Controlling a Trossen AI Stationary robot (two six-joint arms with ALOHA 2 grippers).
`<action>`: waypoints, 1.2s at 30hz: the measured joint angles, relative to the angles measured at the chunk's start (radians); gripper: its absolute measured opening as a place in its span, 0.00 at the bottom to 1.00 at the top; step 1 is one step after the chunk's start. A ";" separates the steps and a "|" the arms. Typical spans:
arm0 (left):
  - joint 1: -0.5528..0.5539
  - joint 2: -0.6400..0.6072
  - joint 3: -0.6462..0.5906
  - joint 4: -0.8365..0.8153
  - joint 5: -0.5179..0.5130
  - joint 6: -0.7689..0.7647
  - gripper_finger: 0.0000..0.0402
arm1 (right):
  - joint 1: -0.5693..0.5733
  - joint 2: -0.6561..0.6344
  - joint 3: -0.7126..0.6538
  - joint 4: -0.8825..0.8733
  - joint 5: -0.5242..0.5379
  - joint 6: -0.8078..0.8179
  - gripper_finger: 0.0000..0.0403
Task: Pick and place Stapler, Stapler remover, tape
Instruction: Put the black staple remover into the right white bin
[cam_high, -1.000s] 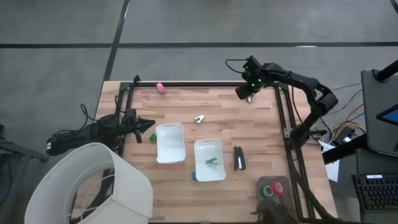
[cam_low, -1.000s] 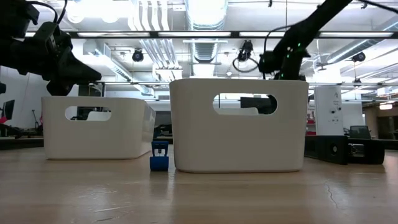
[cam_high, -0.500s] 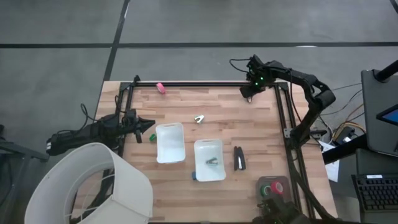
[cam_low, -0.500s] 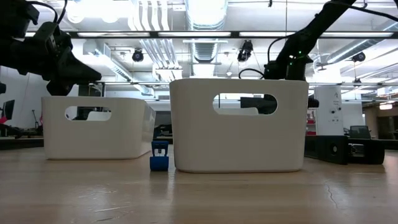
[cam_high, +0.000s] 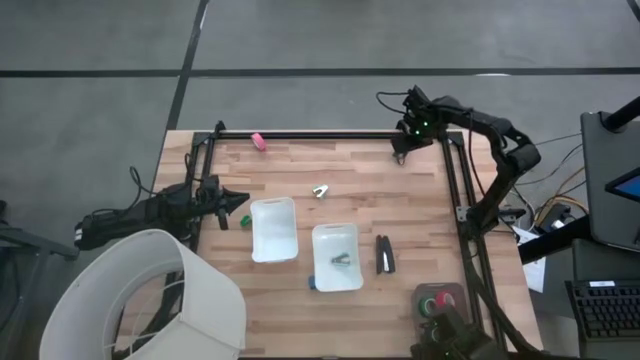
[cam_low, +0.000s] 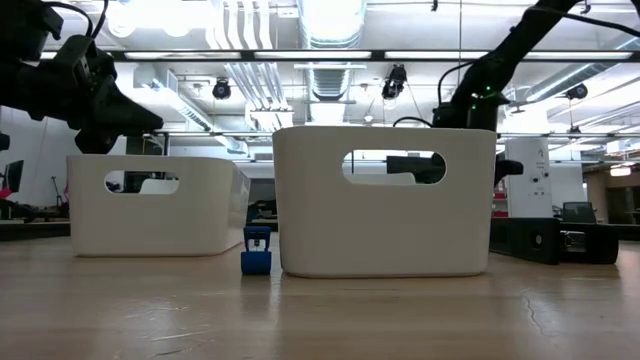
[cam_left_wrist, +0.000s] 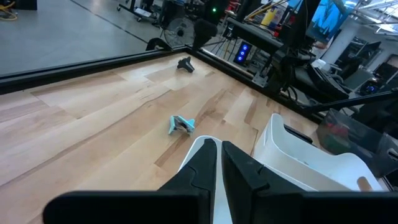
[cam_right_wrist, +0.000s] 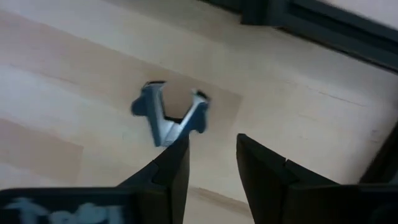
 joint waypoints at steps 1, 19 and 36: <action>0.000 0.000 0.000 0.000 0.000 0.000 0.07 | 0.002 0.000 -0.003 0.005 -0.001 0.000 0.33; 0.000 0.000 0.000 0.000 0.000 0.000 0.07 | 0.000 0.002 -0.058 0.062 -0.014 0.005 0.31; 0.000 0.000 0.000 0.000 0.000 0.000 0.07 | 0.000 0.002 -0.060 0.054 -0.063 -0.011 0.15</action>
